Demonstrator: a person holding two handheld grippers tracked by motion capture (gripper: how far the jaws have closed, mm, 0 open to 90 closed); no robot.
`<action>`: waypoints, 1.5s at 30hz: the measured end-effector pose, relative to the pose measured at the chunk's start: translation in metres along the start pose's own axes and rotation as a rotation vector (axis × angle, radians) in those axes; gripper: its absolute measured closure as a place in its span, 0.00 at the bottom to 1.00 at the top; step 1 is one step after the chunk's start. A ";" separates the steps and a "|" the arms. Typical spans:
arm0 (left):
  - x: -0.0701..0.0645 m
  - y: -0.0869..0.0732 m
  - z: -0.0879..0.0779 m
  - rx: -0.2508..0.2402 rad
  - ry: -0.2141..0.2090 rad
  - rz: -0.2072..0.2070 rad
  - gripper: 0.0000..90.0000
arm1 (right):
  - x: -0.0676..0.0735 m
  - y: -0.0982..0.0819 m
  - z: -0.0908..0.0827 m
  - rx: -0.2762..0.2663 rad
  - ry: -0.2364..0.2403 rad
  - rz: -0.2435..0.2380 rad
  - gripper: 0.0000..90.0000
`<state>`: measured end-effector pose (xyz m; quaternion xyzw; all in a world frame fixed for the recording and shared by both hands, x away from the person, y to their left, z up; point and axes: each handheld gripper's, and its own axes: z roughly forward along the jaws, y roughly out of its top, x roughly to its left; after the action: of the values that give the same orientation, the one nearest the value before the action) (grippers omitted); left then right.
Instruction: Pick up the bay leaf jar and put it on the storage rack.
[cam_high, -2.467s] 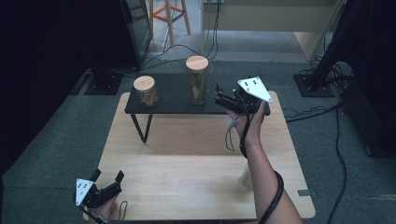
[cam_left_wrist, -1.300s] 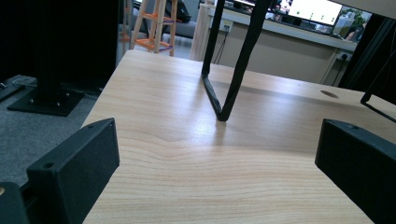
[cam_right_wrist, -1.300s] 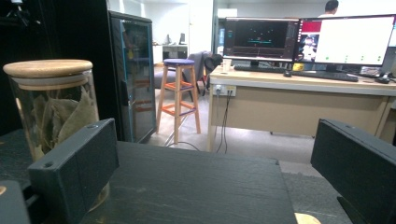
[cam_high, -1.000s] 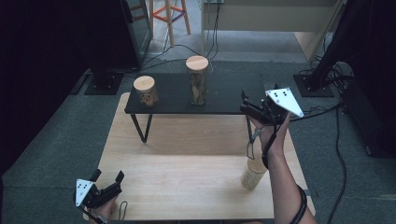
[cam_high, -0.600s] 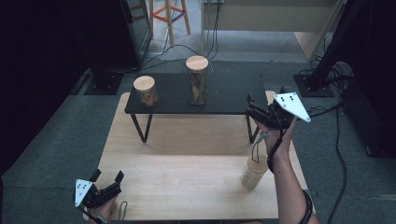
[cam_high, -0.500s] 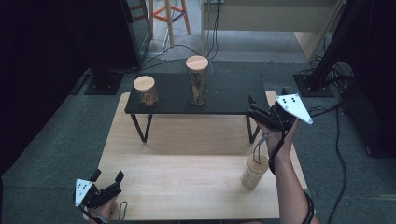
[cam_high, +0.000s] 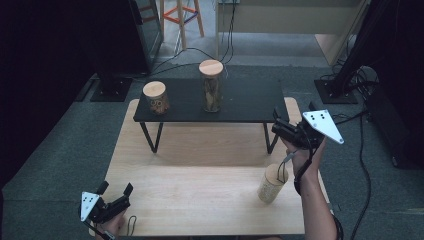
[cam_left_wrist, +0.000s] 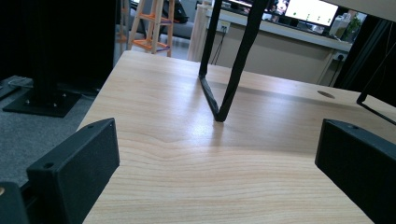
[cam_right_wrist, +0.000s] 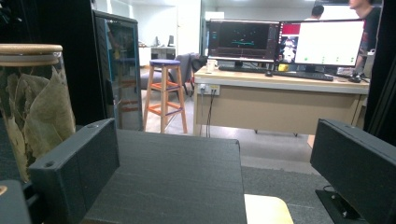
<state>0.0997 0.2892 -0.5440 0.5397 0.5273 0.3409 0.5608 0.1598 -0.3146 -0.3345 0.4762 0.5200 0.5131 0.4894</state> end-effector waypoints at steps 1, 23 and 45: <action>0.000 0.000 0.000 0.000 0.000 0.000 0.00 | 0.000 -0.001 -0.001 0.001 0.000 -0.002 0.01; -0.002 0.001 0.000 0.004 0.005 0.007 0.00 | -0.012 -0.019 -0.030 -0.003 0.015 0.012 0.01; -0.004 0.001 0.000 0.008 0.012 0.015 0.00 | -0.006 -0.037 -0.056 -0.005 0.016 0.029 0.01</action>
<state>0.0993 0.2858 -0.5424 0.5438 0.5278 0.3462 0.5530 0.1051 -0.3255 -0.3721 0.4784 0.5156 0.5252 0.4790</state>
